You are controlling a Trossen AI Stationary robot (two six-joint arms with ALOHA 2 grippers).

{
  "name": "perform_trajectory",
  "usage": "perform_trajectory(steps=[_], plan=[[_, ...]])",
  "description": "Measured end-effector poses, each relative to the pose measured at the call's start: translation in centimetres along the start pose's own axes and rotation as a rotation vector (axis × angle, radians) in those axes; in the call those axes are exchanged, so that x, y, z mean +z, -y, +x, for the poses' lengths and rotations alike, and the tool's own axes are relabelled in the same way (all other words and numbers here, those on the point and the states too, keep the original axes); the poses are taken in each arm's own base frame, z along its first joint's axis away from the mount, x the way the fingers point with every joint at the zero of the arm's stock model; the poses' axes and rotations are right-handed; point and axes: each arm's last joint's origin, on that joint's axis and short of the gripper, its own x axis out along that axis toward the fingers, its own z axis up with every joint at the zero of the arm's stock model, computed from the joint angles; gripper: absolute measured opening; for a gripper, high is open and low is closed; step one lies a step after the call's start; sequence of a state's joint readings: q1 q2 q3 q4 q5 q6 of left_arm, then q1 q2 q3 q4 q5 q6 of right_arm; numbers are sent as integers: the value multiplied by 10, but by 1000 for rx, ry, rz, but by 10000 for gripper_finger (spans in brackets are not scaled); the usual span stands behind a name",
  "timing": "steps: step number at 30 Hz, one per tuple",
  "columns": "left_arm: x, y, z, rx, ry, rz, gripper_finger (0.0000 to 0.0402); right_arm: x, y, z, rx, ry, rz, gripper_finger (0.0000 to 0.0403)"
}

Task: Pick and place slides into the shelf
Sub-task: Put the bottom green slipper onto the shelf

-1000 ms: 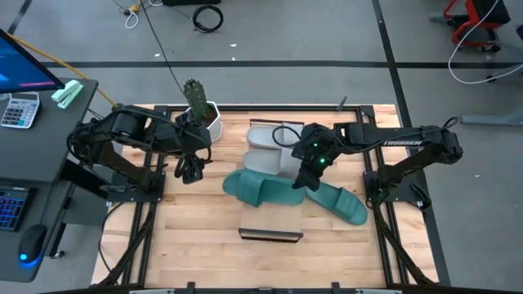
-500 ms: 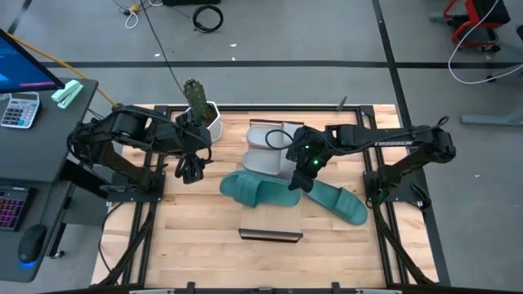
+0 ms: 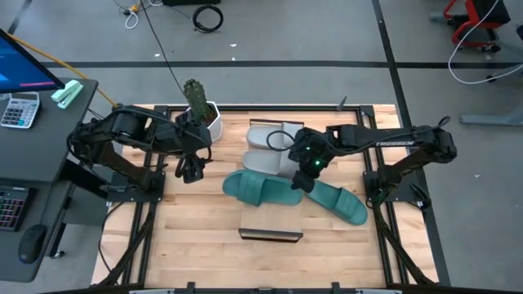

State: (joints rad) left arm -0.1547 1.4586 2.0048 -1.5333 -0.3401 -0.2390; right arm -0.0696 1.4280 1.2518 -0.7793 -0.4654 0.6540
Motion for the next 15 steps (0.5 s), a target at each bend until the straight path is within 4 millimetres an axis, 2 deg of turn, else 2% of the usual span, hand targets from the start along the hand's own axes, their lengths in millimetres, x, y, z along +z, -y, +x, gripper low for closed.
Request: perform_trajectory(steps=[9,15], plan=[[0,0,0,7,2,-1,288,-2,-2,-3,32,-19,1,114],[0,0,0,7,3,-1,288,-2,-1,-3,10,-4,-3,137]])
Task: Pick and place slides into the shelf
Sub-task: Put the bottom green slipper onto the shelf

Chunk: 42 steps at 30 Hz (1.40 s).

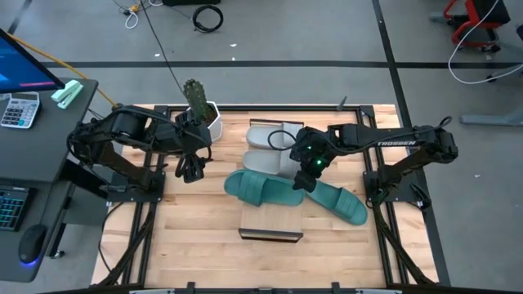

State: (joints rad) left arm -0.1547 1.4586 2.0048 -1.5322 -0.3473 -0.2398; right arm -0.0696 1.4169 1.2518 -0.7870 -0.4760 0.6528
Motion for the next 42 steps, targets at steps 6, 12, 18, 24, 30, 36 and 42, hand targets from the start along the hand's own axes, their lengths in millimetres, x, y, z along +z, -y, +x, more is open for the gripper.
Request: perform_trajectory(steps=[6,12,18,24,30,36,42], plan=[[0,0,0,0,0,0,288,1,1,0,-38,28,0,170],[0,0,0,0,1,-1,288,0,2,0,-57,30,1,190],[0,0,0,0,1,-1,288,-2,3,0,-53,-2,15,197],[0,0,0,0,1,-1,288,0,-3,-6,-52,15,-5,195],[0,0,0,0,1,-1,288,13,-17,-28,-89,134,-105,188],[0,0,0,7,5,9,288,26,-30,-36,-76,292,-188,168],[1,0,-1,15,20,5,288,41,-27,-21,-141,363,-244,111]])
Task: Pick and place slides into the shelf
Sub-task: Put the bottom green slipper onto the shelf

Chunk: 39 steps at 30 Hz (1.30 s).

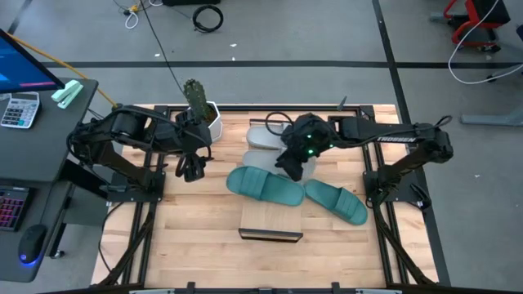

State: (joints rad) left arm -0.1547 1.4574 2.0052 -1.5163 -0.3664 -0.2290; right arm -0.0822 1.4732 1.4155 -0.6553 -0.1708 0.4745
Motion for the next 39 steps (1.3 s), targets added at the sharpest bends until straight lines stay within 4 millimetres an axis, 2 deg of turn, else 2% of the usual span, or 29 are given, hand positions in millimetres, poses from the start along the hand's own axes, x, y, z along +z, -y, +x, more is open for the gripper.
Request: perform_trajectory(steps=[5,9,12,20,28,39], plan=[[0,0,0,0,2,-1,288,4,5,22,-67,39,-37,73],[0,0,0,-1,3,-1,288,1,11,44,-92,-19,-51,56],[0,0,0,-1,2,-1,288,-1,13,53,-95,-44,-62,45],[0,0,0,0,2,4,288,-1,10,54,8,-70,-83,6],[0,0,0,-1,2,5,288,-1,7,54,66,-86,-103,16],[0,0,0,0,2,7,288,1,7,54,58,-55,-124,7]])
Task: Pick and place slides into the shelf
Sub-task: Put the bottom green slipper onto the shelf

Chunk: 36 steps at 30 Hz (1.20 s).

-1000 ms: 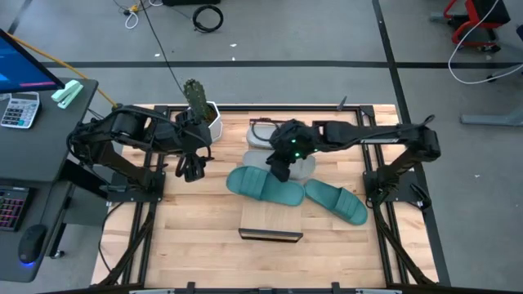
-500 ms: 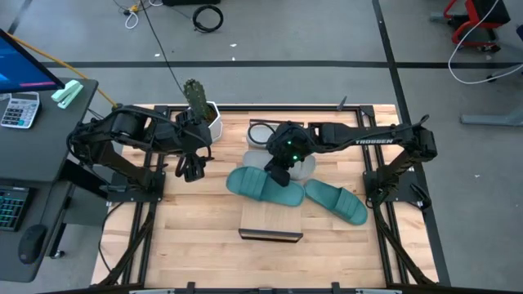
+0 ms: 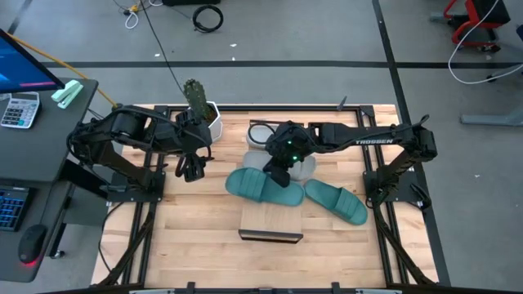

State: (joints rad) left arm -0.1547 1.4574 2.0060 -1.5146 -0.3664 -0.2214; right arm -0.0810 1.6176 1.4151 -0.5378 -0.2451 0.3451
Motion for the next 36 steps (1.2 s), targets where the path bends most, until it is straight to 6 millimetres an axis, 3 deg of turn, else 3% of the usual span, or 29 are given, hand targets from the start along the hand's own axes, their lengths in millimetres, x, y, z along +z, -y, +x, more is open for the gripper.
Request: perform_trajectory(steps=[7,11,17,23,27,36], plan=[[0,0,0,0,0,0,288,6,12,-5,-52,43,28,36],[0,0,0,0,-1,0,288,9,13,-14,-2,62,189,53],[0,0,0,0,-1,7,288,12,-11,-45,145,102,414,93],[0,0,0,5,0,11,288,-4,-38,-55,81,102,488,139],[0,0,0,7,0,21,288,-11,-53,-50,38,131,513,158],[0,2,0,-53,-11,80,288,-30,-60,-26,-8,265,694,173]])
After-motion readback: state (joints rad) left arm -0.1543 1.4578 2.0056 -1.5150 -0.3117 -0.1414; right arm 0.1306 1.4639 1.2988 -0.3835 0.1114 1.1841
